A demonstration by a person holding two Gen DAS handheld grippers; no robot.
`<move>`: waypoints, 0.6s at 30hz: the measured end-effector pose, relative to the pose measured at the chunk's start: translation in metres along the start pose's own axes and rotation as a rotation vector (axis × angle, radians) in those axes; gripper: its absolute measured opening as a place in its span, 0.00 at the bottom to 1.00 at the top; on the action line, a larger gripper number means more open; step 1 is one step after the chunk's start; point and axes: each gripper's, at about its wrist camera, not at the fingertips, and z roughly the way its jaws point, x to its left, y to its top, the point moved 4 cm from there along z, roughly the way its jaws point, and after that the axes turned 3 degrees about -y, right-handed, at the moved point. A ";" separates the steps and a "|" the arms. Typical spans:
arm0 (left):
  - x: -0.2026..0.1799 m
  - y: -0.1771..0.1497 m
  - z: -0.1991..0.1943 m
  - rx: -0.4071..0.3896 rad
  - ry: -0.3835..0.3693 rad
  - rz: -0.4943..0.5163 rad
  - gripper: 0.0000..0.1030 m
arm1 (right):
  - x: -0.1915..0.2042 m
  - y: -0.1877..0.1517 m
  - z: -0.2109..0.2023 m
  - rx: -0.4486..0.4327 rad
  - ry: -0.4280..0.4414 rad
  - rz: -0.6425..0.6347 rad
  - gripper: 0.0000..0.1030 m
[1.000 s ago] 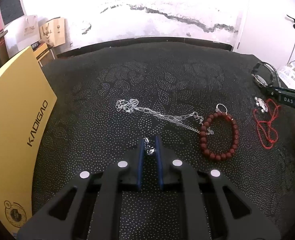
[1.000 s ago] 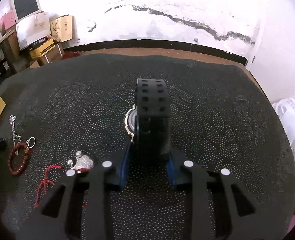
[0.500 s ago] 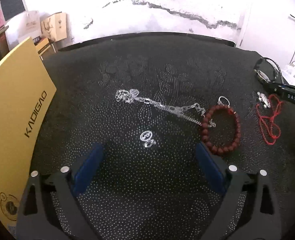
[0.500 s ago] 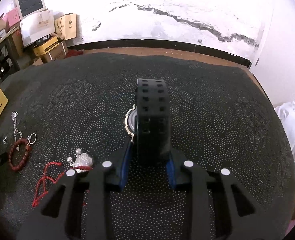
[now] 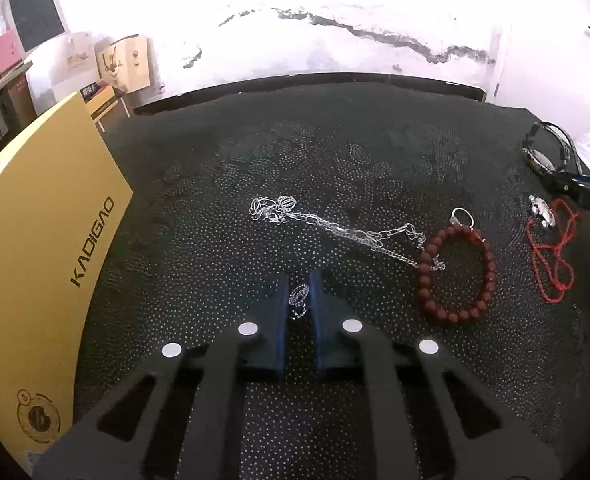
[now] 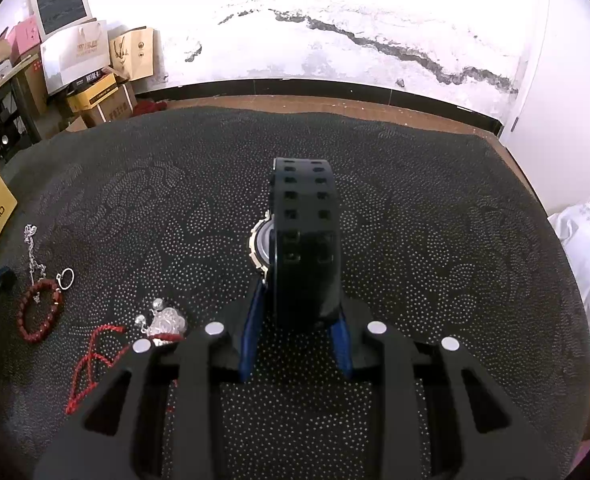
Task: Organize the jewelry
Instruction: 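Lift the black watch with the right tool while the left tool holds the pendant, then carry both items into the white box and open both tools to release them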
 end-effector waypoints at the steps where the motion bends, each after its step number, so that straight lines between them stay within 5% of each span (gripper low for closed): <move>1: 0.000 0.000 0.000 0.004 -0.003 -0.002 0.07 | 0.000 0.001 -0.002 -0.001 0.006 0.007 0.30; 12: 0.006 0.017 -0.040 -0.022 -0.019 -0.028 0.07 | 0.008 0.020 -0.053 -0.077 0.025 0.021 0.30; 18: 0.018 0.027 -0.081 -0.044 -0.027 -0.064 0.07 | 0.047 0.029 -0.107 -0.128 0.054 -0.010 0.30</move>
